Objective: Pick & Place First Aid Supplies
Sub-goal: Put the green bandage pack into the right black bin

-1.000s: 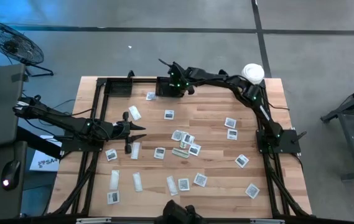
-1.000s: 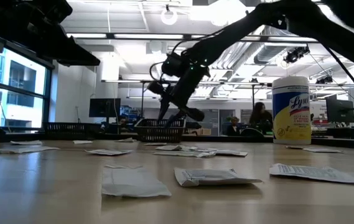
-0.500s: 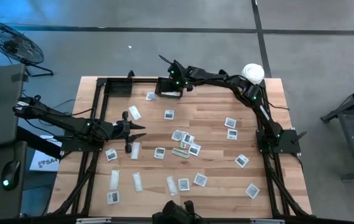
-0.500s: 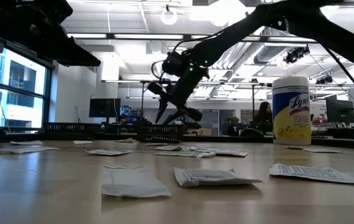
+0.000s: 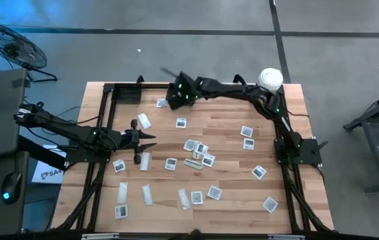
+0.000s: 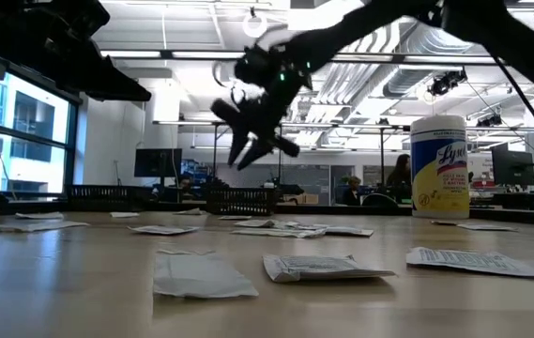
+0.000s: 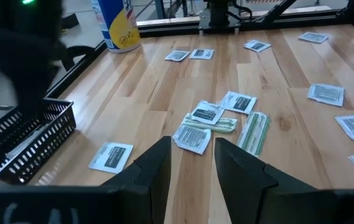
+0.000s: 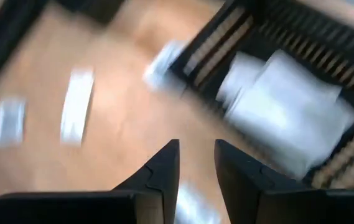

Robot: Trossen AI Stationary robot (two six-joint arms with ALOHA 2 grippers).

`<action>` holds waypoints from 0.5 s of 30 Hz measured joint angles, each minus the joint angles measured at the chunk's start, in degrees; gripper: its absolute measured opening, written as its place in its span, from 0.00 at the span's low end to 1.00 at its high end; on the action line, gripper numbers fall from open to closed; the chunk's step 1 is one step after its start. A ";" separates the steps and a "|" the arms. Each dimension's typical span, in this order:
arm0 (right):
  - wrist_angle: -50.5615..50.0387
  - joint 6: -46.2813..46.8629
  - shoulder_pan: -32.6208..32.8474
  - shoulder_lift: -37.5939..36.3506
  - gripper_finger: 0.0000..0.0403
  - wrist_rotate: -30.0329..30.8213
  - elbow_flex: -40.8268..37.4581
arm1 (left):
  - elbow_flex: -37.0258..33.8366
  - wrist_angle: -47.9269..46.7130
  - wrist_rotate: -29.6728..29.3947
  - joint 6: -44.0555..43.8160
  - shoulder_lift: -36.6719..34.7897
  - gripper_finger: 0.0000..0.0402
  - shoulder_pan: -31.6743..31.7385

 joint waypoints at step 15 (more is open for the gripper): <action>-24.73 10.78 32.40 -4.44 0.23 20.81 -0.04 | 0.01 0.02 1.32 -0.02 0.01 0.30 0.00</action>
